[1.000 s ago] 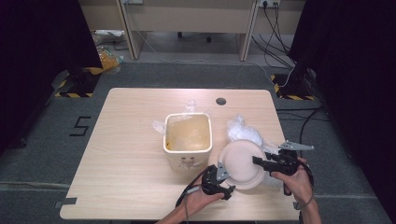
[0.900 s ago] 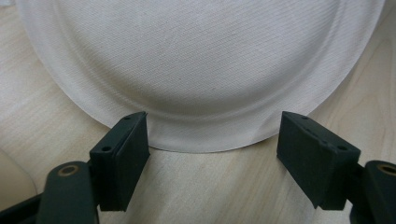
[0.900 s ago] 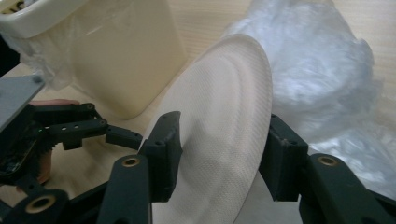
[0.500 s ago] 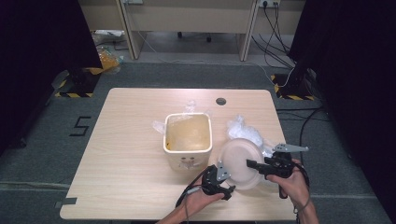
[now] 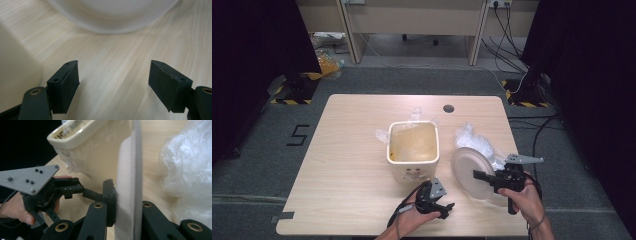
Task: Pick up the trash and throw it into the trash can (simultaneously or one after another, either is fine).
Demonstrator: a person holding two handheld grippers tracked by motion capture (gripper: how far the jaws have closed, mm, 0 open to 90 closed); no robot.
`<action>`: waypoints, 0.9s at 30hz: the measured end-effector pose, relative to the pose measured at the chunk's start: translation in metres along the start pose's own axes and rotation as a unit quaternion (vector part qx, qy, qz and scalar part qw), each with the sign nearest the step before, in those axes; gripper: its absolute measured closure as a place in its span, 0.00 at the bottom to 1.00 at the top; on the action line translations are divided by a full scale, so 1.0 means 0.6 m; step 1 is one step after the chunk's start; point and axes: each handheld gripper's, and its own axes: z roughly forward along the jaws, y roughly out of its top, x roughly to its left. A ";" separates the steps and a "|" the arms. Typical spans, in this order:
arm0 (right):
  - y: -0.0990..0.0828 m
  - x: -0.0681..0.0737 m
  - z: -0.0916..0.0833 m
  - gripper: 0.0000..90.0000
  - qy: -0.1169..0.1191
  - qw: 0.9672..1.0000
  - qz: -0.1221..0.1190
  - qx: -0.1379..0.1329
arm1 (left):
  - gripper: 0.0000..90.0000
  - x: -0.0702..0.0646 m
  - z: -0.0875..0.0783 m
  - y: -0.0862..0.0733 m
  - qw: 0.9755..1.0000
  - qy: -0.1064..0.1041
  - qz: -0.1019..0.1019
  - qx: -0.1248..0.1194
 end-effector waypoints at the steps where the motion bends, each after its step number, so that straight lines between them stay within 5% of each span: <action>1: 0.000 0.000 -0.001 0.93 0.003 1.000 0.000 -0.002 | 0.27 0.002 -0.008 -0.006 1.000 0.001 -0.003 0.001; 10: 0.009 0.007 -0.017 0.94 0.030 0.999 0.011 -0.031 | 0.26 0.041 -0.071 -0.056 0.999 0.028 -0.028 0.003; 16: 0.020 0.013 -0.042 0.94 0.022 0.998 0.006 -0.055 | 0.26 0.078 -0.105 -0.083 0.997 0.051 -0.049 -0.001; 27: 0.048 0.010 -0.070 0.94 0.012 0.996 0.001 -0.091 | 0.26 0.127 -0.145 -0.135 0.991 0.097 -0.091 0.007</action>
